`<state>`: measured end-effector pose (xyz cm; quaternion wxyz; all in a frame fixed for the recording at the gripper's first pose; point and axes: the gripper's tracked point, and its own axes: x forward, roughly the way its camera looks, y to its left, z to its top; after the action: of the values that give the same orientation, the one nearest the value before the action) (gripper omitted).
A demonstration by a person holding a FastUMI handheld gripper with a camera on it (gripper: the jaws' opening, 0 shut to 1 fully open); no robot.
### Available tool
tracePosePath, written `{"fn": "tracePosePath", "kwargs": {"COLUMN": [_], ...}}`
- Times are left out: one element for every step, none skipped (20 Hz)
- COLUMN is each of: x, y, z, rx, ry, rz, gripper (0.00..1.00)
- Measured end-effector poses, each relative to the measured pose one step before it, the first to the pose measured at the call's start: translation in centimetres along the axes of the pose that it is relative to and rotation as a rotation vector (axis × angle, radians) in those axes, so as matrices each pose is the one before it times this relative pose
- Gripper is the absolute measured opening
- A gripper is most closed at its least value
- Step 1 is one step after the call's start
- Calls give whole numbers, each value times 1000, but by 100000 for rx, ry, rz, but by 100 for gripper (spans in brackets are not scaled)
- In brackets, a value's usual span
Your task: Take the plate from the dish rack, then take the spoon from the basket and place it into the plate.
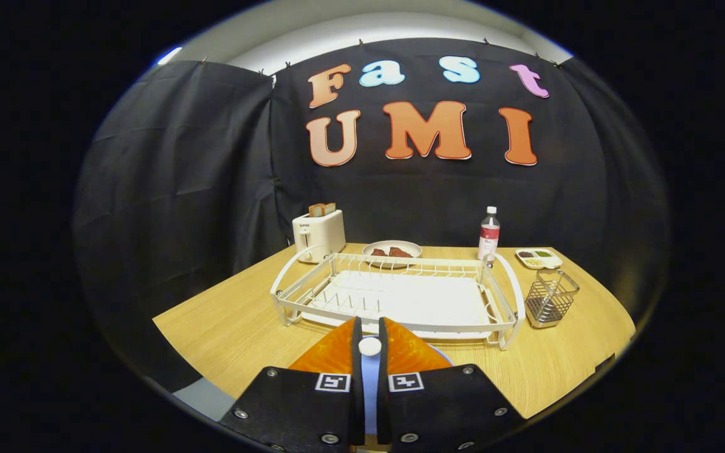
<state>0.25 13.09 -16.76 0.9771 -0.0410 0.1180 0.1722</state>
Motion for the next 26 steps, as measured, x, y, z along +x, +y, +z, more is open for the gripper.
{"fn": "tracePosePath", "kwargs": {"x": [238, 34, 158, -277, 10, 11, -102, 150, 20, -292, -47, -90, -100, -335, -211, -170, -99, -208, -202, -61, -214, -362, -295, -373, -307, -322], "y": [-34, 24, -246, -298, -141, -213, -443, -536, -565, -513, -591, -616, -717, -909, -879, -946, 32, -999, -1035, -1056, -1122, -985, -991, -1101, -1222, -1267], "z": [-196, 155, 65, -119, -17, -2, 260, 291, 363, 477, 562, 660, 796, 855, 1106, 1074, 992, 1267, 1264, 1077, 1068, 1057, 1017, 1030, 948, 857], "rx": [-122, 213, 233, 531, 1224, 1030, 583, 110, -59, 244, 429, 409, 179, -67, -166, -112, 14, -129, -235, -232, -59, 239, 518, 543, 319, -26], "ry": [332, -706, -109, 679, 544, 88, -199, -88, 229, -370, -434, -521, -654, -822, -970, -943, -1367, -1910, -1628, -1218, -1369, -1429, -1272, -1352, -1328, -1366], "rz": [12, 17, -598, -714, -135, -620, -925, -1042, -1115, -1038, -1298, -1297, -1723, -1870, -1618, -1998, -2012, -1835, -1996, -2181, -2355, -1815, -1872, -1686, -2040, -1784], "gripper": [10, 12, 14, 17, 34, 45, 61, 68, 77, 80, 85, 88, 94, 96, 97, 97, 97, 97, 97, 97, 97, 97, 97, 97, 97, 97]}}
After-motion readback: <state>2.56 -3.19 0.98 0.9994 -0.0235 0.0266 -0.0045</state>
